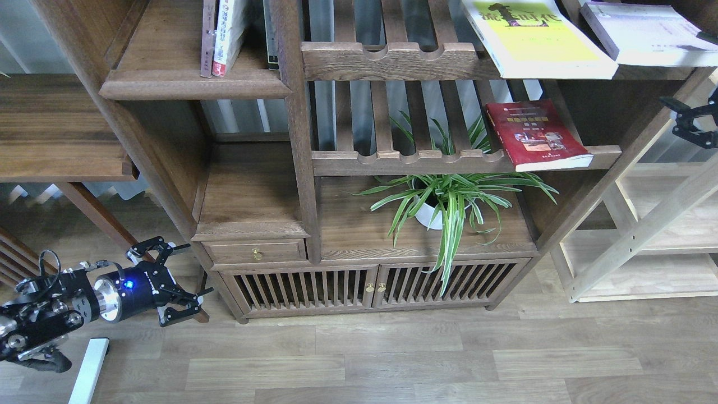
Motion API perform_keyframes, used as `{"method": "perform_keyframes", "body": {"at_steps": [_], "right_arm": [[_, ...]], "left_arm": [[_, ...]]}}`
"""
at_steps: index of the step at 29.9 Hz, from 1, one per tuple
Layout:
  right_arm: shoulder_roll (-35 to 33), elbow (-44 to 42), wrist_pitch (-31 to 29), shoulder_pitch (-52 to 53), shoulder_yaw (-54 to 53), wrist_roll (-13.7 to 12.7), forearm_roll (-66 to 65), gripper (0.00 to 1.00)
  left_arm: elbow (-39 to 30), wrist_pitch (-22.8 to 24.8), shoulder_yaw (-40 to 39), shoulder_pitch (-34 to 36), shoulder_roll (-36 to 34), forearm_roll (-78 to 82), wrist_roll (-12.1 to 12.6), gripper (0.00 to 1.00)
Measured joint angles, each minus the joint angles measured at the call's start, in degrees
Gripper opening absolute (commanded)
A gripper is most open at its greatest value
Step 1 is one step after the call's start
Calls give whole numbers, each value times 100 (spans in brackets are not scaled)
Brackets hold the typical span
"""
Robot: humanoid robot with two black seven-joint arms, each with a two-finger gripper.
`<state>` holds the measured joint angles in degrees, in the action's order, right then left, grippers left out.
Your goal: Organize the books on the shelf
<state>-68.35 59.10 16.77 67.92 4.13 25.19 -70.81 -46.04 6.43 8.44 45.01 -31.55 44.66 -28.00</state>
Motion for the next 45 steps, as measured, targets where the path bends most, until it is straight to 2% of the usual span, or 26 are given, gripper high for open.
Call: {"method": "perform_keyframes", "body": {"at_steps": [12,17,22,30,35,40,42,45], "right_arm": [[755,-846,-352,308,15,-69,-82,99],[898,-1103,-380,315,30,-70,-354,86],[901,-1201,-381,298,35,-75,-621,78],[817,-1207,-741,414,15,-58,-640,78],[776,-1200,-772,461,-3,-58,-636,83],[766,-1204,-772,559,-18,-79,-625,82],[765,-1206,-772,582,-18,-68,-625,76],[768,-1207,-772,590,-14,-39,-630,51]], "left_arm": [[37,-10,-24,-26,-173,-19,0,100],[49,-59,-35,-74,-200,-74,0,100],[68,-97,-36,-120,-236,-95,0,100],[69,-183,-36,-174,-246,-98,0,100],[76,-246,-36,-230,-246,-98,0,100],[78,-325,-44,-272,-246,-98,0,100],[82,-332,-48,-284,-246,-98,0,100],[92,-336,-53,-293,-246,-98,0,100]]}}
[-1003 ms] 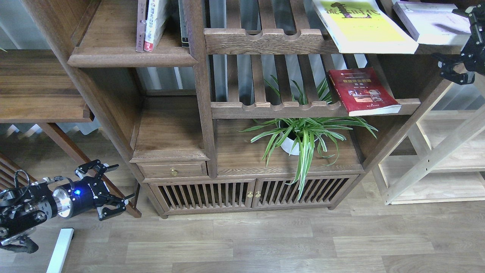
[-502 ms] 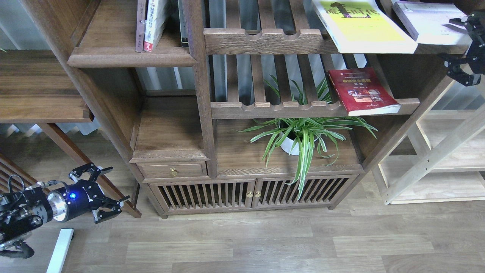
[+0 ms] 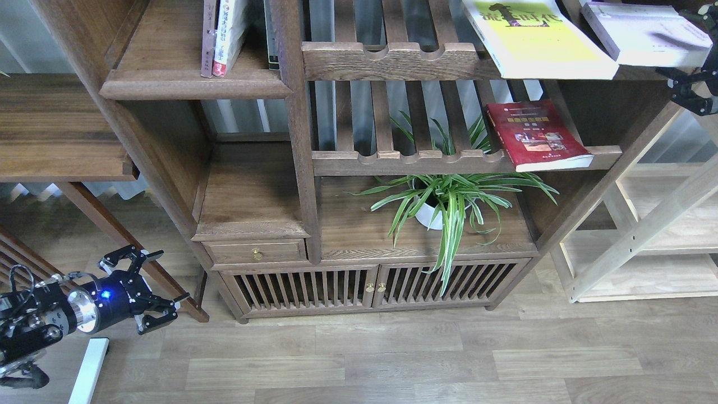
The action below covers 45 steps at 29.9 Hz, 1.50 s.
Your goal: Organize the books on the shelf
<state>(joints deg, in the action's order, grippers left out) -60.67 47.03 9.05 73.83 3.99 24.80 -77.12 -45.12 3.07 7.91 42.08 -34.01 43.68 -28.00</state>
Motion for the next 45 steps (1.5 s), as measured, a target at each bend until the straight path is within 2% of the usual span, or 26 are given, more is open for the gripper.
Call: {"method": "perform_keyframes", "body": {"at_steps": [1,5,8,11,17,22,30,39,45], "right_arm": [[6,0,0,4,7,1,-10,43],[19,-9,-8,9,25,-25,-43,30],[17,-10,-36,7,38,-27,-54,9],[12,-10,-132,3,39,-21,-57,2],[-57,19,-524,32,-51,-5,206,1],[-232,176,-613,190,-93,31,710,1],[-832,758,-638,315,-98,300,1007,1],[-1454,1327,-732,318,-191,321,1083,2],[-1962,1732,-1263,319,-438,321,1330,2]], "left_arm": [[1,-3,0,-1,0,0,0,100],[52,-7,0,-9,0,0,0,100],[89,-8,0,-29,0,-9,0,100],[117,-8,0,-44,0,-43,0,100],[126,-9,0,-69,0,-61,0,100],[126,-67,0,-110,-5,-62,0,100],[154,-83,0,-189,-5,-62,0,100],[160,-100,0,-271,7,-62,0,100],[161,-186,0,-337,16,-62,0,100]]}}
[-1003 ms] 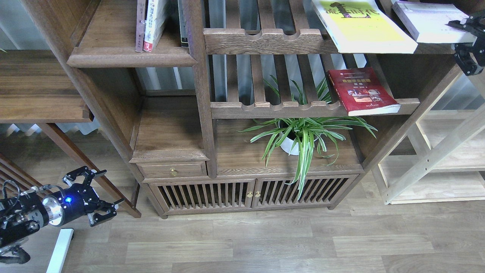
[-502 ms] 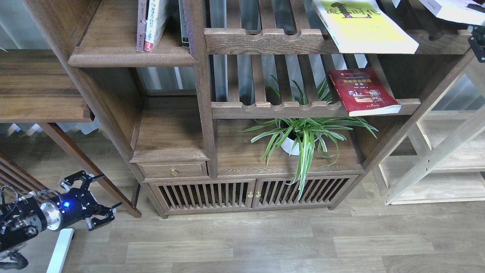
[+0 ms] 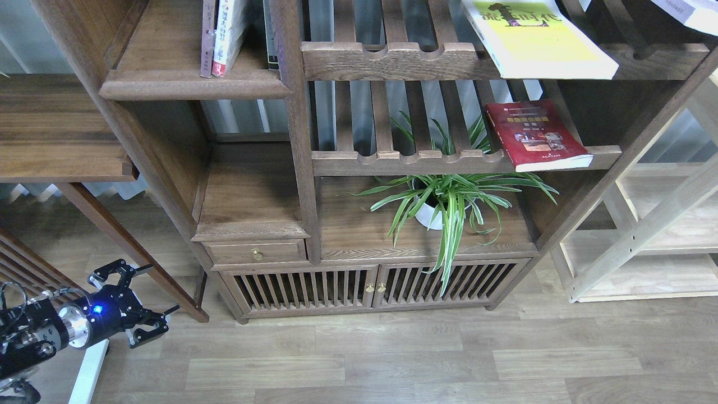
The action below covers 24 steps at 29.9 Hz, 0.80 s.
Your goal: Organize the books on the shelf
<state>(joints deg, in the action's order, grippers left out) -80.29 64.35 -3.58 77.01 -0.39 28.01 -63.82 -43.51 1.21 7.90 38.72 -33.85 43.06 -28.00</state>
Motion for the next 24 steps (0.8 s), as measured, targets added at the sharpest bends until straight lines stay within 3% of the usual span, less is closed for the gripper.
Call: {"method": "perform_keyframes", "body": {"at_steps": [12,24], "right_arm": [[-545,393,-996,1,-373,0,477,2],[-1283,464,-2387,132,-909,0,1231,3]], "left_arm": [[9,-24,0,-57,19,0,0,100],[10,-98,0,-139,16,0,0,100]]}}
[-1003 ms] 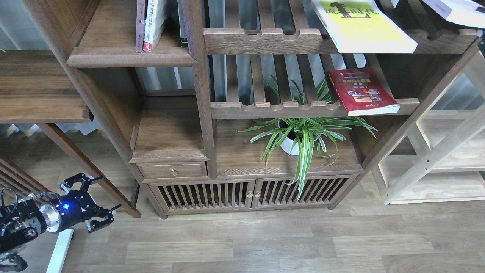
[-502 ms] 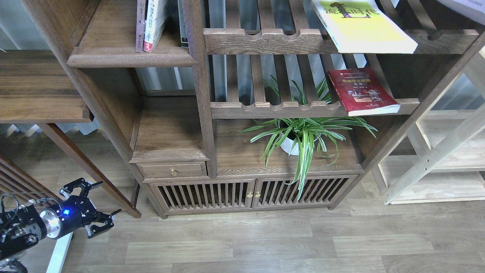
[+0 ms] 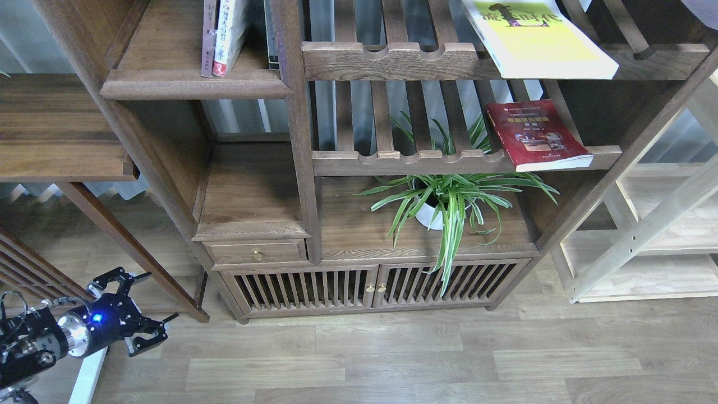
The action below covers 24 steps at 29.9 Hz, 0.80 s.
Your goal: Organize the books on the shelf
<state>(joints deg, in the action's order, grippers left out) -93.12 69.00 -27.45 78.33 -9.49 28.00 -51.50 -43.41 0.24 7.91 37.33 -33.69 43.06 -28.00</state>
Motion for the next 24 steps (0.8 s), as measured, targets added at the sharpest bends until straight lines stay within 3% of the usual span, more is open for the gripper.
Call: {"method": "perform_keyframes", "body": {"at_steps": [10,24], "right_arm": [[-668,-34,-55,5,327,0,-14,3],[-689,-269,-55,-35,2565,-1,-355,3]], "left_arm": [[0,-16,0,-53,74,0,0,100],[203,-493,0,-219,818,0,0,100]]}}
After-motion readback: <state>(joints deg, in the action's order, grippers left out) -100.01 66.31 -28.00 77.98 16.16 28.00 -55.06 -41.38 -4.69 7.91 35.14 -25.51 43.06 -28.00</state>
